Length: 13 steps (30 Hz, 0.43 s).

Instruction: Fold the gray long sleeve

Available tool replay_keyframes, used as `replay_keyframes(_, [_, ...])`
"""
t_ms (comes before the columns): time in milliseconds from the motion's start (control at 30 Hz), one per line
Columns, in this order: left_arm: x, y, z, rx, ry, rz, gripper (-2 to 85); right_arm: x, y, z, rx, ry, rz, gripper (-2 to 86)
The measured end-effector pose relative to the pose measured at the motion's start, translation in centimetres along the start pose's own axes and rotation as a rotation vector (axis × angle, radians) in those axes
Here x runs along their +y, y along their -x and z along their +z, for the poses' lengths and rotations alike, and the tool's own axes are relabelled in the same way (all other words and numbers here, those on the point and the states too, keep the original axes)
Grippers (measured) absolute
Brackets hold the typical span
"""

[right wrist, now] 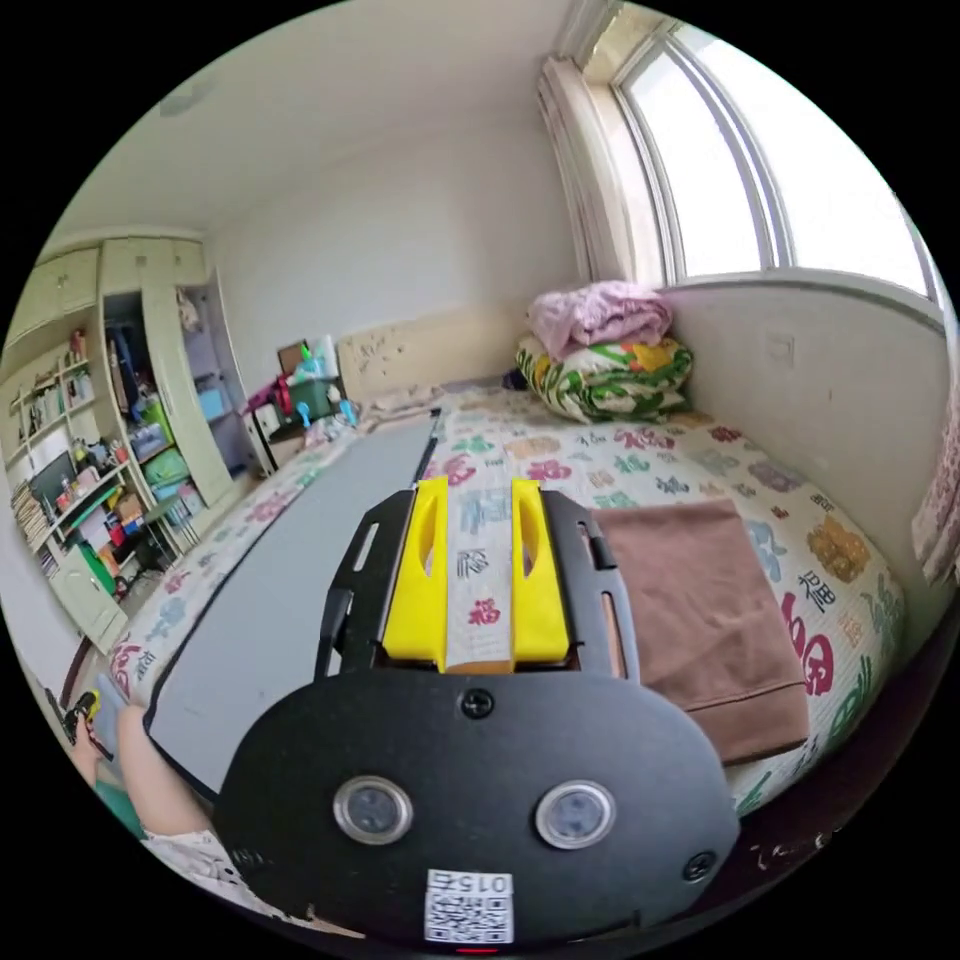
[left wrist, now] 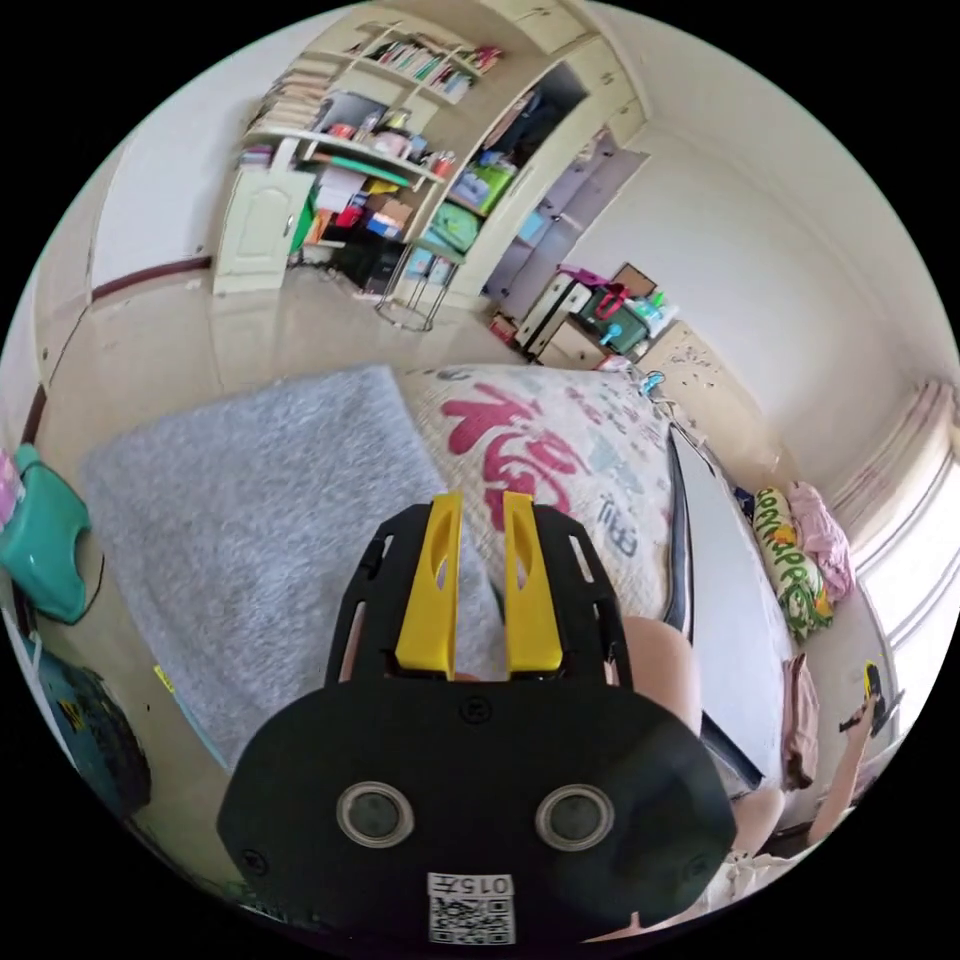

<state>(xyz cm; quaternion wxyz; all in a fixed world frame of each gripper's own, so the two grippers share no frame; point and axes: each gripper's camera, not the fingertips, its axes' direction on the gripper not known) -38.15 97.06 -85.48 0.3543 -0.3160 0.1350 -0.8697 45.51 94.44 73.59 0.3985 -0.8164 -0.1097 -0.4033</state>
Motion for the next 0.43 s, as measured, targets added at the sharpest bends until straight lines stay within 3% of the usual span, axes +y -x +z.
replay_keyframes(200, [-5.7, -15.2, 4.8, 0.078, -0.076, 0.224, 7.0, -9.5, -5.0, 13.8, 0.106, 0.234, 0.108, 12.0])
replay_keyframes(433, [-6.7, -43.9, 18.6, 0.394, -0.057, 0.555, 8.8, -17.7, -8.7, 21.6, 0.103, 0.412, 0.096, 11.5])
